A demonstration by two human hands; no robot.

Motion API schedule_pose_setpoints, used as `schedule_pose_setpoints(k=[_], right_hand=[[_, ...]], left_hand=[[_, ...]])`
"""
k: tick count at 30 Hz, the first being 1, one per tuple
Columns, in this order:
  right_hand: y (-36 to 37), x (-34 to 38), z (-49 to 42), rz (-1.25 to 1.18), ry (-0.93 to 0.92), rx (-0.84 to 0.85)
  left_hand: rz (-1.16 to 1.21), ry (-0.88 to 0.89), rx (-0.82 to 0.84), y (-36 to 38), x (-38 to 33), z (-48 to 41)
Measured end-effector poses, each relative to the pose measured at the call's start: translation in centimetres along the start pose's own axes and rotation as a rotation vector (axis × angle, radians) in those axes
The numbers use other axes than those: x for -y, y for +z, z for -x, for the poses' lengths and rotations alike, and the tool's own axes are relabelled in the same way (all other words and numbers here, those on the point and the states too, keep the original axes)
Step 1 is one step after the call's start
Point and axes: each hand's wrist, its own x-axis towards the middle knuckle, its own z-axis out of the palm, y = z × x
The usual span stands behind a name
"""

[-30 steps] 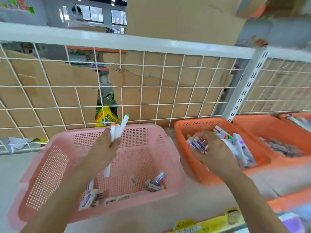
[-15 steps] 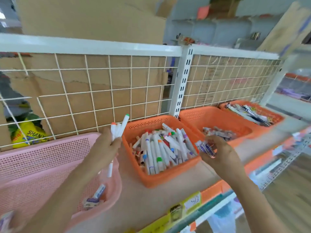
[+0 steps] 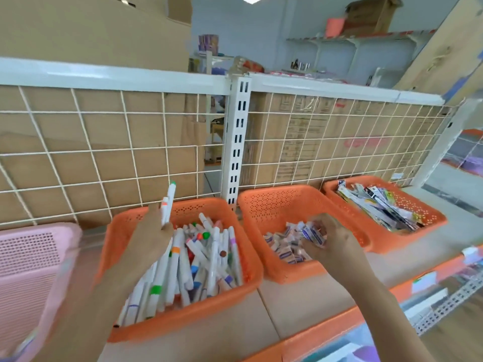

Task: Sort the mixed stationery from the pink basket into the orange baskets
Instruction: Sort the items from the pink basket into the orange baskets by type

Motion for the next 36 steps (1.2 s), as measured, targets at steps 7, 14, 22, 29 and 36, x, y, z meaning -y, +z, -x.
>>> schedule_pose_setpoints(k=[7,14,22,29,36], right_hand=[[0.7,-4.5,-3.4,0.011,-0.052,0.119],[1.3,-6.7,-4.5,0.034,-0.097,0.122],[2.7,-4.3,-4.6,0.035,-0.276,0.076],[5.7,1.2,-4.4,0.034,-0.428,0.122],[8.7,8.9,-3.4,-0.018,-0.573,0.175]], left_hand=[[-0.17,0.028,-0.065,2.0,0.4,0.0],[-0.303,0.217,-0.169,1.4,-0.2,2.0],[-0.383,0.173,-0.242,-2.1,0.4,6.5],[-0.443,-0.01,-0.379,-7.1,3.2,11.1],[-0.598,-0.038,-0.43,-13.3,8.2,15.1]])
